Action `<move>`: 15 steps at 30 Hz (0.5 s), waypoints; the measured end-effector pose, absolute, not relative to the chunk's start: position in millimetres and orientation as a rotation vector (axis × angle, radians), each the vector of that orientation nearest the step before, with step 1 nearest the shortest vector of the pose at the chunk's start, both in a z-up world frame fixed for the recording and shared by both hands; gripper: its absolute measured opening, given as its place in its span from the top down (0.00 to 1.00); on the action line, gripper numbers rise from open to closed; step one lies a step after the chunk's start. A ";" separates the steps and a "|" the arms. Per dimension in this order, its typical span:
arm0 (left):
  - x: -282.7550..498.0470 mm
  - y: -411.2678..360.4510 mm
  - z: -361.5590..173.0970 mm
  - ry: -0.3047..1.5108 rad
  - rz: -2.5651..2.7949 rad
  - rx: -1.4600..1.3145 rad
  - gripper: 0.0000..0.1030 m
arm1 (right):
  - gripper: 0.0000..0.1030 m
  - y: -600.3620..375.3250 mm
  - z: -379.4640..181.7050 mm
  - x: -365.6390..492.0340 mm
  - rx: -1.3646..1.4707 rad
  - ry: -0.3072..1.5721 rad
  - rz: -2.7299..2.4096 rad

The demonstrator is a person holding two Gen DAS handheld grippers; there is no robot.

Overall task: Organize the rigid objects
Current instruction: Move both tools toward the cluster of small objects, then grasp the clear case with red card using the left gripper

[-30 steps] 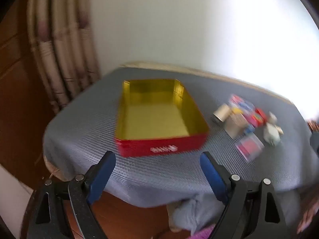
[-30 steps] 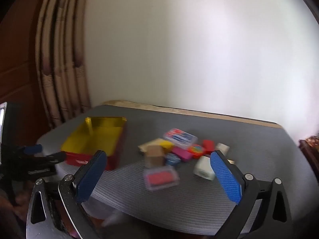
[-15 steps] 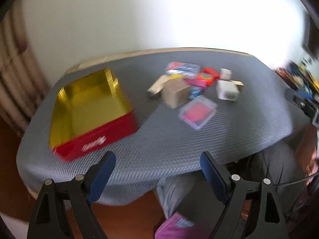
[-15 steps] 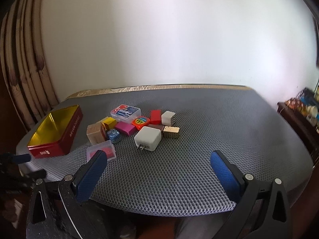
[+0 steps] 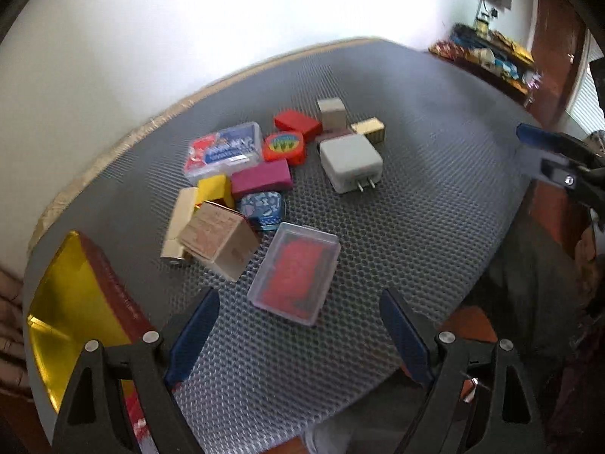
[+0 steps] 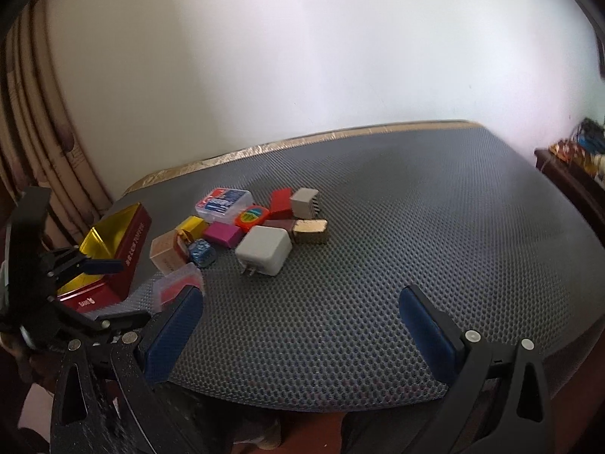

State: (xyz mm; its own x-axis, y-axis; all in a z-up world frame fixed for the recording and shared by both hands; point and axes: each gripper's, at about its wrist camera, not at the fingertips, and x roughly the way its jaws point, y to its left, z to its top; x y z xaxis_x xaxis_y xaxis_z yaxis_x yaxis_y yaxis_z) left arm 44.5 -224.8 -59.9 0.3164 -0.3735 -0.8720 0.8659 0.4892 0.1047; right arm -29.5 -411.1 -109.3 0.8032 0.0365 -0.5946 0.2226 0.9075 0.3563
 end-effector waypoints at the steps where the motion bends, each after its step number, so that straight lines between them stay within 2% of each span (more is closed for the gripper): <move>1: 48.7 -227.2 -63.1 0.922 -0.905 0.656 0.14 | 0.00 -414.7 -111.4 -28.3 0.439 0.644 -0.107; 13: 76.1 -250.8 -95.5 1.048 -0.998 0.753 0.15 | 0.00 -426.6 -126.8 -18.3 0.479 0.703 -0.107; 14: 78.3 -251.0 -99.3 1.068 -1.013 0.745 0.22 | 0.00 -426.9 -127.9 -18.0 0.479 0.706 -0.106; 15: 79.7 -251.4 -102.6 1.085 -1.021 0.745 0.33 | 0.00 -427.4 -129.3 -17.5 0.480 0.710 -0.107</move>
